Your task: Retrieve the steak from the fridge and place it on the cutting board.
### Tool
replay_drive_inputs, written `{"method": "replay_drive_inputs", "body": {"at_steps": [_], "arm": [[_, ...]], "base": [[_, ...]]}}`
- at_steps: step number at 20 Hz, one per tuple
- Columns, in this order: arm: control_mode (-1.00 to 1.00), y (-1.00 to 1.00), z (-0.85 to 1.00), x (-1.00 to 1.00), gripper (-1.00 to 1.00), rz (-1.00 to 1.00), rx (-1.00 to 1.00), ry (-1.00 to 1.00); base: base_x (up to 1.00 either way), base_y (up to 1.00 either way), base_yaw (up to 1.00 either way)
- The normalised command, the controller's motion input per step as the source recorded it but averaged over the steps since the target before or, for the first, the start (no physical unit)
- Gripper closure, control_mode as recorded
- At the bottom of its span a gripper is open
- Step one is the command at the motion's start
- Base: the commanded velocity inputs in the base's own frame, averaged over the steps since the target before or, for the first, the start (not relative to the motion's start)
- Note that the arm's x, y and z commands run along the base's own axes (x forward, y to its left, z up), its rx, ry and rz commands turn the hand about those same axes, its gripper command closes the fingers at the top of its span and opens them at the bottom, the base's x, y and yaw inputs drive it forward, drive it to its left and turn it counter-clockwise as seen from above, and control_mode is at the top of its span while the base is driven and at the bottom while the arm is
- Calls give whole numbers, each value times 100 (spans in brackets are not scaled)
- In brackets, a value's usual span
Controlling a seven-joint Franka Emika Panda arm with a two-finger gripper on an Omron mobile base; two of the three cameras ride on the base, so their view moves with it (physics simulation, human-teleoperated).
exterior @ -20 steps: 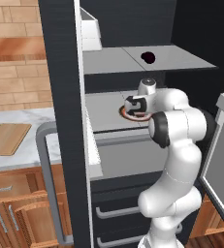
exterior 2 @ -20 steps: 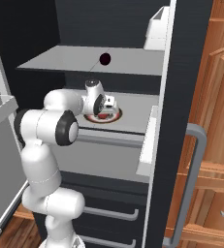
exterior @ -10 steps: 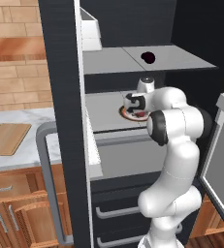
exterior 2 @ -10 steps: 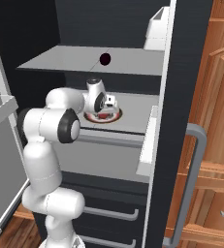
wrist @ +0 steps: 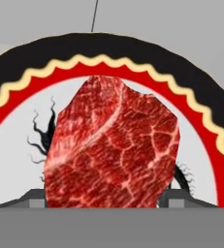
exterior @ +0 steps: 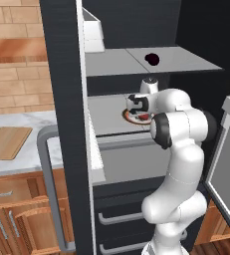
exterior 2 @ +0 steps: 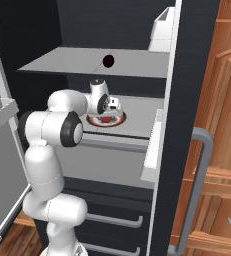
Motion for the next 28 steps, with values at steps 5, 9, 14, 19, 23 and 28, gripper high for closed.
{"method": "replay_drive_inputs", "body": {"at_steps": [5,9,14,19,23,28], "arm": [[-100,0,-13,0,100,0,0,0],[-100,0,-2,0,100,0,0,0],[-100,0,-1,0,100,0,0,-3],[-100,0,0,0,100,0,0,-2],[-100,0,0,0,100,0,0,-1],[-100,-1,0,-21,100,0,0,-1]], "base": [[0,0,0],[0,0,0],[0,0,0],[0,0,0],[0,0,0],[0,0,0]]}}
